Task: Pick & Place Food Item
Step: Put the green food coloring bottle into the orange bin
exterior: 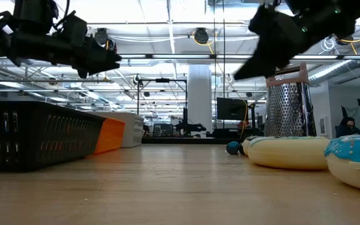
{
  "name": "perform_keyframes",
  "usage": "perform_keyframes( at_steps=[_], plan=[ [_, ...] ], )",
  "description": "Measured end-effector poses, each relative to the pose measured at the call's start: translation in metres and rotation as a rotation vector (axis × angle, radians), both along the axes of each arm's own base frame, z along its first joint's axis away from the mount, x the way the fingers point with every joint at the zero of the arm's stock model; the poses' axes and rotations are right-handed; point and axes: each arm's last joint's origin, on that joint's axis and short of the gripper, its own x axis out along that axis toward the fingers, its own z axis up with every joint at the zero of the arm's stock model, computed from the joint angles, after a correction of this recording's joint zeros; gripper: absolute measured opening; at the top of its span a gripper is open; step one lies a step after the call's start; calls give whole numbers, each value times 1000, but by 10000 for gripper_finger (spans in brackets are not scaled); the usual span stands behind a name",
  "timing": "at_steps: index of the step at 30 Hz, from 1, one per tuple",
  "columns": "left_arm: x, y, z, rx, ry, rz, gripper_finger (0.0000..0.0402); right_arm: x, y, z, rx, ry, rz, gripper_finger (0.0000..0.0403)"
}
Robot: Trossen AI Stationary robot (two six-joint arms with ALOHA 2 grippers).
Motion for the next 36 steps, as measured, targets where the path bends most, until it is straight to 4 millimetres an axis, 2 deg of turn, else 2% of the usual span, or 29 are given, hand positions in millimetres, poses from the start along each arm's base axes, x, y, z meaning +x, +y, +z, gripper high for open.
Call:
perform_keyframes(
  at_steps=[5, 7, 10, 15, 19, 29, 36],
  plan=[
    [0, -2, -9, -32, 90, -9, 214, -13, 6, -20, -13, 224, -84, 173],
    [1, -2, -12, -39, 108, -10, 214, -15, 8, -26, 11, 272, -110, 193],
    [2, -2, -14, -51, 120, -9, 214, -18, 7, -39, 35, 332, -136, 201],
    [4, -1, -18, -56, 143, -9, 214, -24, 6, -69, 22, 411, -146, 184],
    [6, -1, -21, -62, 159, -8, 214, -28, 6, -83, 25, 438, -155, 165],
    [6, 0, -19, -54, 140, -7, 214, -30, 2, -100, 43, 361, -159, 110],
    [6, 0, -18, -79, 124, -7, 214, -29, 2, -98, 12, 348, -130, 49]
  ],
)
